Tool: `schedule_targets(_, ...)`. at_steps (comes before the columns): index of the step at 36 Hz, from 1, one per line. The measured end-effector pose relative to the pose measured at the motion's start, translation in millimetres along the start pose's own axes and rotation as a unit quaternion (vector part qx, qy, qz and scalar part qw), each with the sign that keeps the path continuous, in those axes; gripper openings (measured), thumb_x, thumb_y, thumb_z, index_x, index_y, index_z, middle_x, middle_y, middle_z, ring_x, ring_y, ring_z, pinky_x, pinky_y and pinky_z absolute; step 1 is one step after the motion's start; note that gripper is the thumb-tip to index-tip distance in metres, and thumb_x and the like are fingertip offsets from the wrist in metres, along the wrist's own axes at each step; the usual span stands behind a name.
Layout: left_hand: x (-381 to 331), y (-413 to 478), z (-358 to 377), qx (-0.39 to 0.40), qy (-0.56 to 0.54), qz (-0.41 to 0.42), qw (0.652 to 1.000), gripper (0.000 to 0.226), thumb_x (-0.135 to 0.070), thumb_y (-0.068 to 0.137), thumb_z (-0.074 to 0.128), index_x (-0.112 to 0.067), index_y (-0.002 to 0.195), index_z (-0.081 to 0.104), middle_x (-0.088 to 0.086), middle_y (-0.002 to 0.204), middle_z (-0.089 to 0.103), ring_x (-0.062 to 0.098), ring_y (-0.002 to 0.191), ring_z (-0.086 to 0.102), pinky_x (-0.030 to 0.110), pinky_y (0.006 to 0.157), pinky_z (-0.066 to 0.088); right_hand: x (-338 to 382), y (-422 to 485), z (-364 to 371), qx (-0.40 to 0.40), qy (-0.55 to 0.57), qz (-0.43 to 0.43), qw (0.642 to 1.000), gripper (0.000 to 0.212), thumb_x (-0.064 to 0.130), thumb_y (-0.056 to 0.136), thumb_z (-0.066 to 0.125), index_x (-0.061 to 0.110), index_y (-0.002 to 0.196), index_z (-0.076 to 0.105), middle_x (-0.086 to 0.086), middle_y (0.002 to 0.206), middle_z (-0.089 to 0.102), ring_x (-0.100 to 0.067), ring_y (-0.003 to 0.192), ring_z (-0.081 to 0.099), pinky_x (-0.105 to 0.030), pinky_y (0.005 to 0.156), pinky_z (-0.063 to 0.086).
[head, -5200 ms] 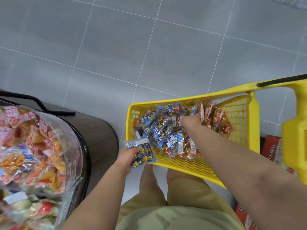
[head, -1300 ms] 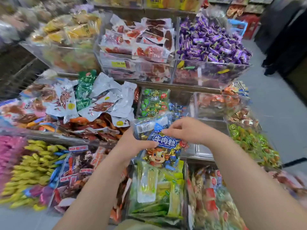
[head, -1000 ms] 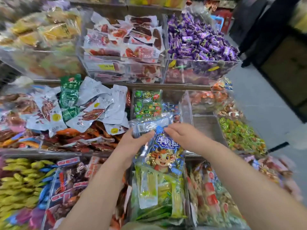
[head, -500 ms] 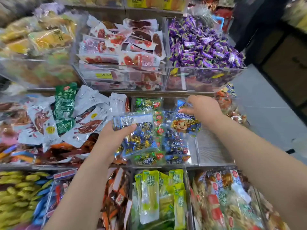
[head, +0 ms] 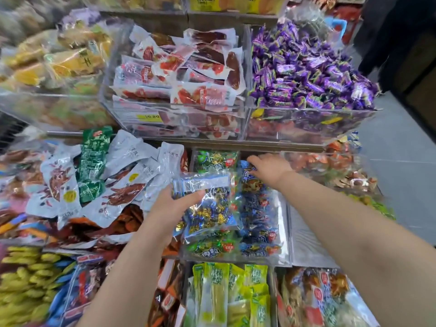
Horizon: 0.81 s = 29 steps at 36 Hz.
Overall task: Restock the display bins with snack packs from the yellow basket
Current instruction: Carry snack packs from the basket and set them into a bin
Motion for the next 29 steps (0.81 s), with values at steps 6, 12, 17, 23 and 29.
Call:
schedule_targets(6,-1.1,3.3,3.8,-0.011,-0.036,-0.017,0.999,0.092,-0.04,0.069,0.082,-0.016,0.145,0.035,0.001,0.143,0.046,0.022,0.127,0.041,0.047,0.11,0.026,4.5,-12.1,11.1,-0.042,0.015,0.018,0.999,0.073,0.044,0.084,0.062,0.016,0.142,0.028,-0.008,0.13,0.046,-0.03,0.121,0.042,-0.045,0.101,0.032)
schedule_targets(12,-8.5,2.2,9.4,0.005,-0.02,-0.011,1.0,0.033,-0.029,0.074,0.079,-0.026,0.103,0.063,-0.013,0.091,0.074,0.006,0.097,0.062,0.034,0.095,0.037,6.3,-8.2,14.3,-0.07,-0.056,0.012,0.996,0.083,0.015,0.079,0.06,0.021,0.146,0.011,-0.008,0.124,0.041,-0.029,0.113,0.039,-0.039,0.095,0.03)
schedule_targets(17,-13.3,-0.2,12.0,0.01,-0.024,-0.016,1.0,0.057,-0.04,0.058,0.081,-0.024,0.109,0.061,-0.004,0.108,0.07,0.019,0.111,0.06,0.043,0.109,0.034,10.4,-0.6,17.5,-0.044,-0.097,0.032,0.994,0.088,0.023,0.088,0.046,0.017,0.148,-0.018,-0.007,0.136,0.021,-0.029,0.126,0.023,-0.042,0.111,0.014)
schedule_targets(23,-14.5,-0.8,11.8,0.022,-0.024,-0.009,0.999,0.072,-0.044,0.049,0.081,-0.019,0.114,0.063,0.001,0.108,0.073,0.026,0.111,0.063,0.052,0.109,0.036,25.9,-16.4,27.4,-0.084,-0.101,-0.032,0.991,0.088,0.019,0.081,0.056,0.026,0.143,-0.007,-0.01,0.132,0.018,-0.03,0.119,0.027,-0.04,0.096,0.026)
schedule_targets(29,-13.9,-2.3,14.6,0.023,-0.023,-0.02,0.999,0.072,-0.042,0.051,0.08,-0.016,0.115,0.061,0.004,0.111,0.071,0.027,0.112,0.061,0.052,0.109,0.036,25.0,-2.5,22.6,-0.061,-0.041,0.018,0.997,0.063,0.005,0.072,0.061,0.017,0.121,0.024,-0.009,0.121,0.029,-0.028,0.11,0.034,-0.034,0.089,0.035)
Point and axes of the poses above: each hand's wrist, its own y-axis towards the middle knuckle, its own z-axis out of the palm, x = y × z, the point moved 3 cm from there along y, towards the middle knuckle
